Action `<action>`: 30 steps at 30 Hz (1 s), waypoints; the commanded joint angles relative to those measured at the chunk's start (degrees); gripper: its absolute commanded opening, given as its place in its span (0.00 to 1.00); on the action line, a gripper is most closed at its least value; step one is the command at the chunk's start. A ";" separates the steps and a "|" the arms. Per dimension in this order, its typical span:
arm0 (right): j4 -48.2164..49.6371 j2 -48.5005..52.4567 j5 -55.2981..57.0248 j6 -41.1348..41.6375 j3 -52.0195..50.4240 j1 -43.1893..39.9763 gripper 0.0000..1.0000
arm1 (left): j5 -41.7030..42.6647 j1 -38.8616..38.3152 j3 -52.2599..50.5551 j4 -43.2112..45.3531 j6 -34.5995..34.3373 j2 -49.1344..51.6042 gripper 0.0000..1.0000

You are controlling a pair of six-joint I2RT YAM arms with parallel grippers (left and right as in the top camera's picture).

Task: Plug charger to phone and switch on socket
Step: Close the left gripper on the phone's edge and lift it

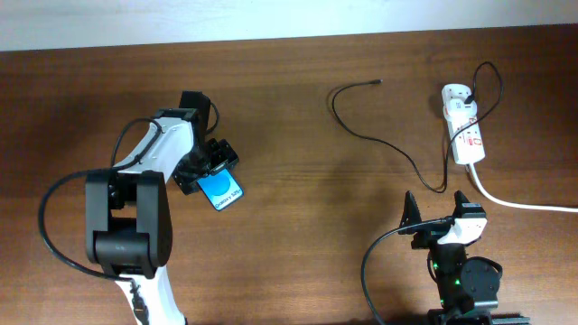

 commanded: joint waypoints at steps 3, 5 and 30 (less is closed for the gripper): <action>-0.22 -0.42 -0.70 0.17 -0.31 0.35 0.98 | 1.55 0.17 -4.26 1.20 -0.83 2.84 0.94; -0.22 -0.42 -0.70 0.17 -0.31 0.35 0.98 | 1.55 0.17 -4.55 1.27 -0.83 2.84 0.91; -0.22 -0.42 -0.70 0.17 -0.31 0.35 0.98 | 3.04 0.20 3.15 -5.77 -0.76 2.82 0.63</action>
